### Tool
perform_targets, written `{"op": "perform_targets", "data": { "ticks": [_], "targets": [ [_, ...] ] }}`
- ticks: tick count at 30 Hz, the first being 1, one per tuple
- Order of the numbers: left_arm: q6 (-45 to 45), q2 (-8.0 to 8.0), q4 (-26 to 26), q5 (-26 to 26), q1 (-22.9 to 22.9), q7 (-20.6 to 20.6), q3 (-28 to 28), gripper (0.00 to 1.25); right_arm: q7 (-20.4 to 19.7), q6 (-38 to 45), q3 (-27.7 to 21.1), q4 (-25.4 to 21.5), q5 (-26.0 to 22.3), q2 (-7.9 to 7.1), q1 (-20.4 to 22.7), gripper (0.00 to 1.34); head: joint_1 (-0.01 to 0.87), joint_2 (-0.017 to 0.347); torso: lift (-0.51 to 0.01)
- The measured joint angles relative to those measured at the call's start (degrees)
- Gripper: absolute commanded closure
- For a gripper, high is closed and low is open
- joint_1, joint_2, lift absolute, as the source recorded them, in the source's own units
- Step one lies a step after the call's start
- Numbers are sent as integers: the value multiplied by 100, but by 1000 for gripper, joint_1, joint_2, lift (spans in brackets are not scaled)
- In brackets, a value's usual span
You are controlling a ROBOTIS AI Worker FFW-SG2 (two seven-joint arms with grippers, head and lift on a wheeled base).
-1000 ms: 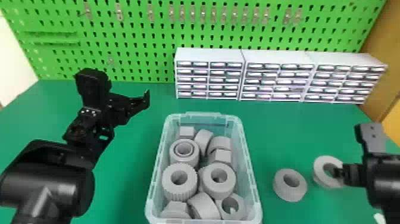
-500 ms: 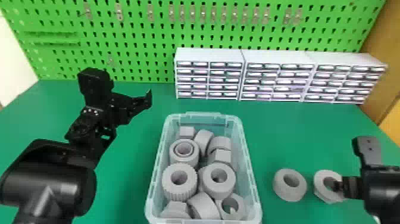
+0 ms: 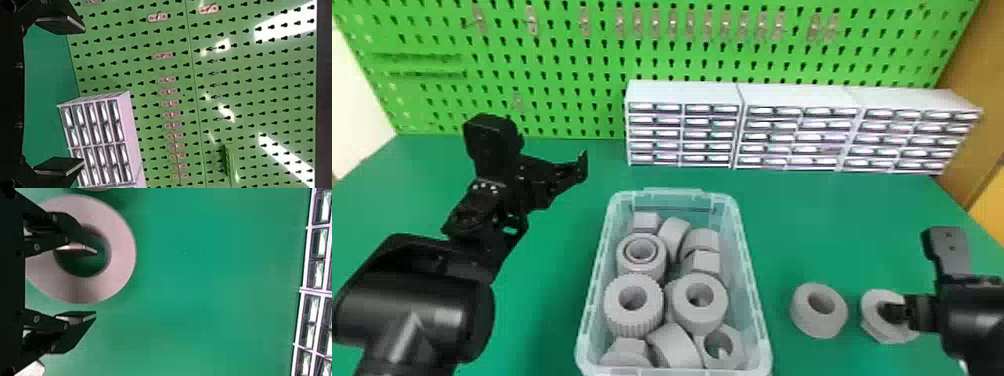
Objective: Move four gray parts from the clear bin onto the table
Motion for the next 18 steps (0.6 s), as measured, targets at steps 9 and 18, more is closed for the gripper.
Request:
{"op": "perform_targets", "data": {
  "ticks": [9, 18],
  "targets": [
    [0, -2, 0, 0, 0, 0, 4, 105, 0, 11, 32, -3, 23, -6, -12, 598, 678, 34, -50],
    [0, -4, 0, 4, 5, 0, 18, 105, 0, 10, 194, -211, 22, -58, -89, 582, 678, 34, -50]
  ]
}}
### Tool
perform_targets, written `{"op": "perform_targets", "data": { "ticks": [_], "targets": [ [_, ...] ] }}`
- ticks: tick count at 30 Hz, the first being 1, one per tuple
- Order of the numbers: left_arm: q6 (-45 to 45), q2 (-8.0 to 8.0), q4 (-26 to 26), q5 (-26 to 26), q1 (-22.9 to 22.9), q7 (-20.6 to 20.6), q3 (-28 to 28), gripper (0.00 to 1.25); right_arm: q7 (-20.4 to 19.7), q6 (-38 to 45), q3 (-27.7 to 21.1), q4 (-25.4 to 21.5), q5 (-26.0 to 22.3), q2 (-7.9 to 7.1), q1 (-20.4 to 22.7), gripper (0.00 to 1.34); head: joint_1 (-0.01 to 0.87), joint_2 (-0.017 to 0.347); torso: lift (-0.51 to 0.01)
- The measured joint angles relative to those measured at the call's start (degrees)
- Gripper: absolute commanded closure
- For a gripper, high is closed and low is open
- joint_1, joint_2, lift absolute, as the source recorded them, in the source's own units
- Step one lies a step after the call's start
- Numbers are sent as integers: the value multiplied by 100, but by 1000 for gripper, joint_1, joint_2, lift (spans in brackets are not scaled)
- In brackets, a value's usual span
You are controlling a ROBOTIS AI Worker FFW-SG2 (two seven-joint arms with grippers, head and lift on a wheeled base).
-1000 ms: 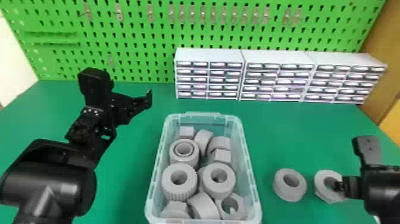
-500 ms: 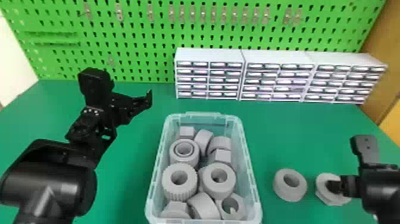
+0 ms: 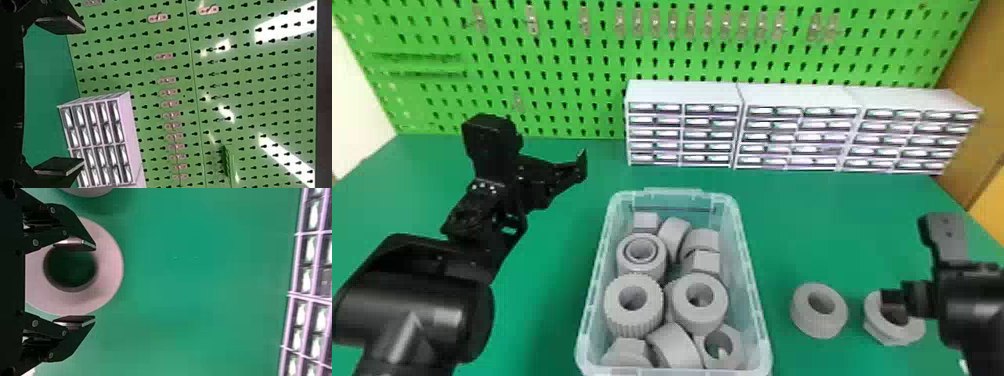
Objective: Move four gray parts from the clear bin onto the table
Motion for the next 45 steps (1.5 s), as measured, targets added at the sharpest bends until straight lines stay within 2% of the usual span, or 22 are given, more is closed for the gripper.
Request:
{"op": "perform_targets", "data": {
  "ticks": [4, 11, 22, 30, 45],
  "targets": [
    [0, -1, 0, 4, 0, 0, 7, 105, 0, 24, 137, -206, -96, -44, -137, 510, 678, 34, -50],
    [16, -2, 8, 5, -4, 0, -15, 105, 0, 225, 442, -411, -713, -190, -461, 498, 678, 34, -50],
    [18, -3, 9, 34, 26, 0, 17, 105, 0, 546, 1224, -557, -1376, -415, -769, 496, 678, 34, -50],
    [18, -3, 9, 40, 39, 0, 55, 105, 0, 880, 1962, -669, -1832, -580, -1049, 496, 678, 34, -50],
    [25, 3, 25, 41, 17, 0, 55, 105, 0, 1230, 3109, -598, -2904, -741, -1666, 499, 678, 34, -50]
  ]
}}
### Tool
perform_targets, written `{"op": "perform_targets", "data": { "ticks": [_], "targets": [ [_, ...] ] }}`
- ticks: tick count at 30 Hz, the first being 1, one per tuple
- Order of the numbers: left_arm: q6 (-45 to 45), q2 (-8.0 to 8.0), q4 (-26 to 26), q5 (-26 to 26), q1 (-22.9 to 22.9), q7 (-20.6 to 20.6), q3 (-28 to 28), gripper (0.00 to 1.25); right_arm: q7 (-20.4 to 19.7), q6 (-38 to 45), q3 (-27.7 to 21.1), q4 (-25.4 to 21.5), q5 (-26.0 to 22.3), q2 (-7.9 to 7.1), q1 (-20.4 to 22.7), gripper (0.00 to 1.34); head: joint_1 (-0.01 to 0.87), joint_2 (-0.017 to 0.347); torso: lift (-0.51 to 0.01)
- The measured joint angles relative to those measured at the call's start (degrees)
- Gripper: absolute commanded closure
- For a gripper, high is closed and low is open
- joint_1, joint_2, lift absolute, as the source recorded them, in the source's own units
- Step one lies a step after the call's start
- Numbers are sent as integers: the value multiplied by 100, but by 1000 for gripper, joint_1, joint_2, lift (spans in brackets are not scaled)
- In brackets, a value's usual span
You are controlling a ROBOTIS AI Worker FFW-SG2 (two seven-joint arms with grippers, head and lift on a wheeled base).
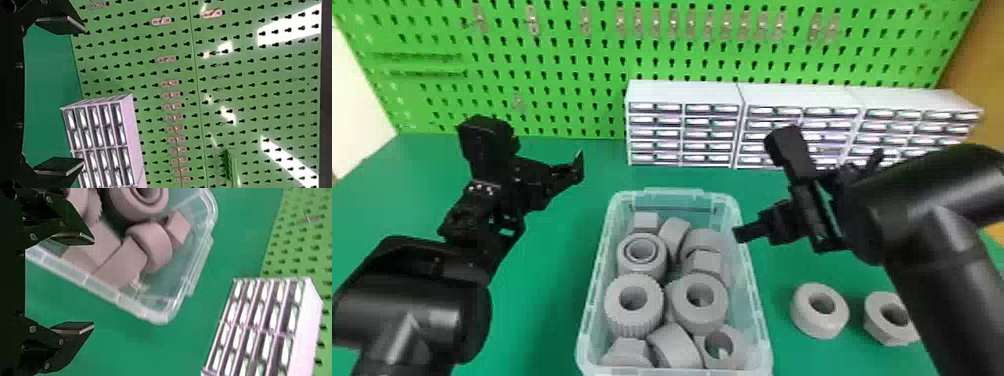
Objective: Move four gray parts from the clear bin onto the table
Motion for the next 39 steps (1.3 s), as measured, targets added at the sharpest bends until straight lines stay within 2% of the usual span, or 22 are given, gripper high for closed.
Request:
{"op": "perform_targets", "data": {
  "ticks": [5, 13, 16, 23, 27, 39],
  "targets": [
    [1, 1, 18, -1, -3, 0, -20, 105, 0, 106, 357, 51, -139, -2, -193, 498, 678, 34, -50],
    [1, 1, 28, 5, -8, 0, -20, 105, 0, 116, 804, 314, -389, 72, -472, 499, 678, 34, -50],
    [4, 1, 28, 13, -8, 0, -14, 105, 0, 112, 928, 441, -446, 136, -554, 496, 678, 34, -50],
    [23, 1, 35, 25, 11, 0, 34, 105, 0, 93, 1171, 789, -478, 389, -737, 496, 678, 34, -50],
    [28, 1, 35, 39, 13, 0, 55, 105, 0, 84, 1371, 956, -495, 456, -838, 496, 678, 34, -50],
    [36, 1, 34, 60, 5, 0, 75, 105, 0, 54, 1463, 1068, -546, 474, -854, 498, 678, 34, -50]
  ]
}}
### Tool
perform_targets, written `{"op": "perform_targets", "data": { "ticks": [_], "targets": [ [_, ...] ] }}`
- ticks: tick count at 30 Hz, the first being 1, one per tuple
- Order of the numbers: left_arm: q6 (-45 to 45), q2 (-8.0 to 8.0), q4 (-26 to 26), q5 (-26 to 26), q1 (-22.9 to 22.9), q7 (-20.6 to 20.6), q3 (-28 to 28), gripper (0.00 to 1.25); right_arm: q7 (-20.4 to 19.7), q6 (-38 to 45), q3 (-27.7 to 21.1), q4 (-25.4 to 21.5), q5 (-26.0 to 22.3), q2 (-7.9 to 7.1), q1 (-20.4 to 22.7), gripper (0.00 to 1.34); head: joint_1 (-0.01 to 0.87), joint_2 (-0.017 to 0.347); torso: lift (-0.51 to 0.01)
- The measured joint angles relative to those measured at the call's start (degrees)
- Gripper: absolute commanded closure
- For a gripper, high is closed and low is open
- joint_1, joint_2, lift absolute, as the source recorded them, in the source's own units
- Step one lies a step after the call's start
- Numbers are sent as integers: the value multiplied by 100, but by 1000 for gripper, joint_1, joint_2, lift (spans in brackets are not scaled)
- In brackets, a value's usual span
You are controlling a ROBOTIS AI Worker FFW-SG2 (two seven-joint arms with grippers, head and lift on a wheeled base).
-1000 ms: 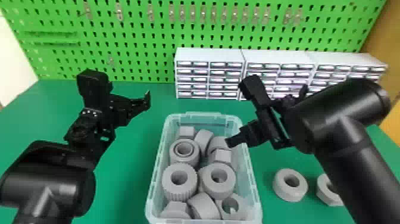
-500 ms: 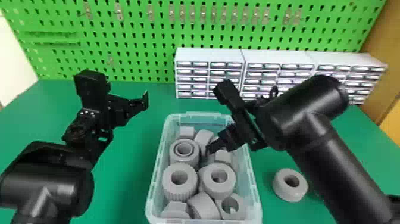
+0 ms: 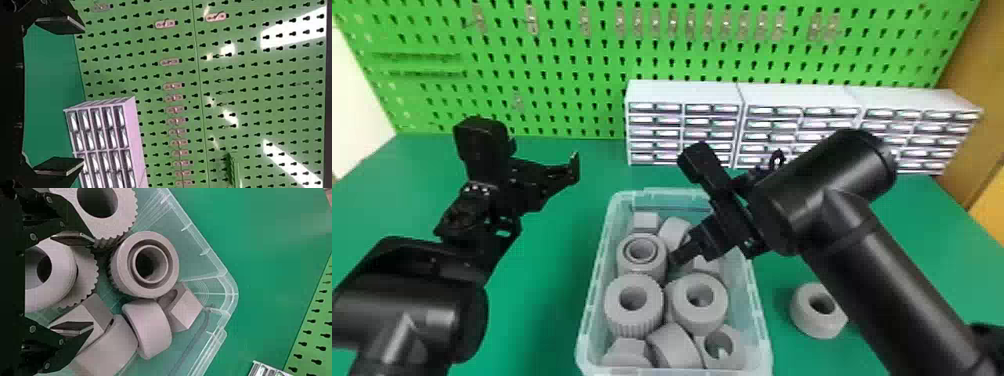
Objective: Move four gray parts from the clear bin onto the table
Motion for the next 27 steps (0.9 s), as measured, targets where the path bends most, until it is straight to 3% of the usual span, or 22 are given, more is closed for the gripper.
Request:
{"op": "perform_targets", "data": {
  "ticks": [27],
  "targets": [
    [0, 0, 2, 9, 0, 0, -8, 105, 0, -24, 10, 31, 33, 5, 2, 499, 678, 34, -50]
  ]
}}
